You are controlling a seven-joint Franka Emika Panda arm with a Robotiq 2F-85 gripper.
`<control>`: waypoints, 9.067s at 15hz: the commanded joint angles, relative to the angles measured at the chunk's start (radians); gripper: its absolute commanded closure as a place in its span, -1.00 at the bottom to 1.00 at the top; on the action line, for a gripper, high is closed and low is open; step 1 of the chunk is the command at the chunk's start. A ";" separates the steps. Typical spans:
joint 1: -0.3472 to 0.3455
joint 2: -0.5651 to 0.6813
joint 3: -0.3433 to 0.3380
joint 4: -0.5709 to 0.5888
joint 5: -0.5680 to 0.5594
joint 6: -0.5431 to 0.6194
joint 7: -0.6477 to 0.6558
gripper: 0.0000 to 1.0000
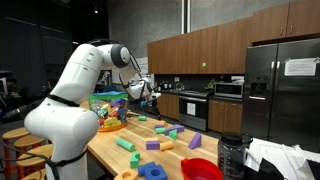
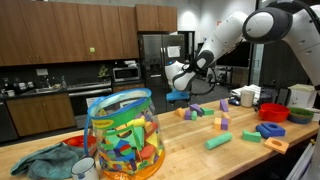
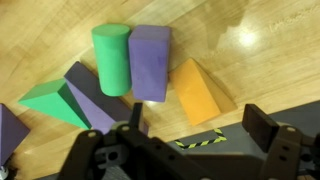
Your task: Put the blue cylinder and the orange triangle into the bag
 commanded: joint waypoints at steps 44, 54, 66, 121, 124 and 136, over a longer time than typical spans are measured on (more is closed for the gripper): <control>0.102 0.139 -0.146 0.079 -0.021 -0.002 -0.064 -0.36; 0.128 0.111 -0.150 0.076 -0.042 -0.020 -0.068 0.59; 0.124 -0.046 -0.054 0.053 -0.076 -0.312 -0.191 0.59; 0.310 -0.559 0.261 -0.612 0.616 1.091 -0.634 0.59; 0.321 -0.561 0.243 -0.617 0.446 1.204 -0.475 0.59; 0.225 -0.523 0.057 -0.591 0.226 1.146 -0.356 -1.00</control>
